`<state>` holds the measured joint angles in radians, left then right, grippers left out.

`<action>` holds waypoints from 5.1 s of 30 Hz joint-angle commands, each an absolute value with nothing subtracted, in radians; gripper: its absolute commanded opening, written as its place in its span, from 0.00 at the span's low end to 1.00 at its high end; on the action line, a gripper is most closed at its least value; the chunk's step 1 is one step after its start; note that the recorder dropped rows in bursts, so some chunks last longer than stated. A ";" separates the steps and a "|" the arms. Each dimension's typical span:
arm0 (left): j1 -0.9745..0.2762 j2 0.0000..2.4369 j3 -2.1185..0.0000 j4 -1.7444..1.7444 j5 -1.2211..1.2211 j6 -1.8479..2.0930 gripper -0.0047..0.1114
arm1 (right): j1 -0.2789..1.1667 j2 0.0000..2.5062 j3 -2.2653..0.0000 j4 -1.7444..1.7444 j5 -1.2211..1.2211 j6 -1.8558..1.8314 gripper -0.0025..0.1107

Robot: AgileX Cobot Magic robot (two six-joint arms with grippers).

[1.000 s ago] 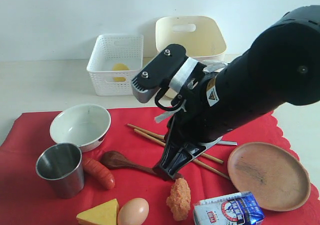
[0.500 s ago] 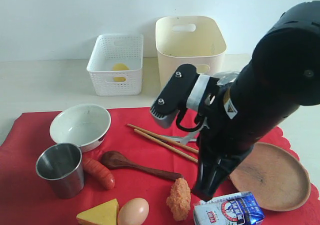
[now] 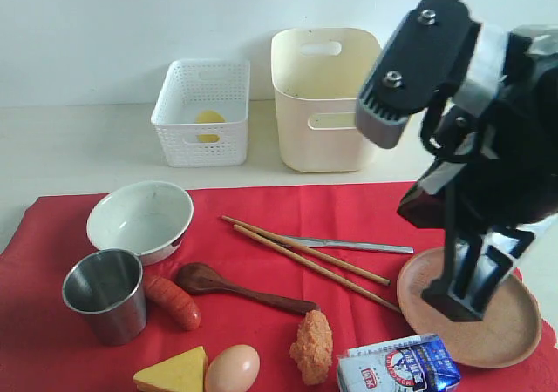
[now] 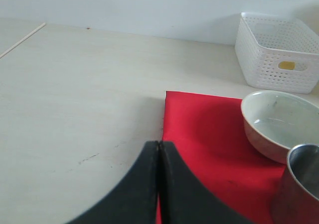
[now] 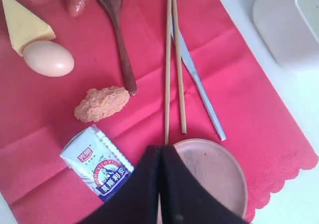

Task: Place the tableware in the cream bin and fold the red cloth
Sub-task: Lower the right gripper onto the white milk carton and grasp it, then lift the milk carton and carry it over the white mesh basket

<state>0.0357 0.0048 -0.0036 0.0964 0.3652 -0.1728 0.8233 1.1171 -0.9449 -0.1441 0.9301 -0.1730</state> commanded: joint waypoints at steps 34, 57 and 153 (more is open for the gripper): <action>0.038 0.000 0.000 0.095 0.355 -0.173 0.05 | 0.825 1.177 -0.597 -0.189 0.739 -0.101 0.57; 0.038 0.000 0.000 0.095 0.355 -0.171 0.05 | 0.825 1.497 -0.646 -0.155 0.630 -0.531 0.66; 0.038 0.000 0.000 0.095 0.355 -0.171 0.05 | 0.803 1.505 -1.016 0.188 0.082 -0.203 0.02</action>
<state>0.0357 0.0048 -0.0036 0.0964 0.3652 -0.1711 0.8058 1.4266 -0.9277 0.1802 0.1393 -0.2459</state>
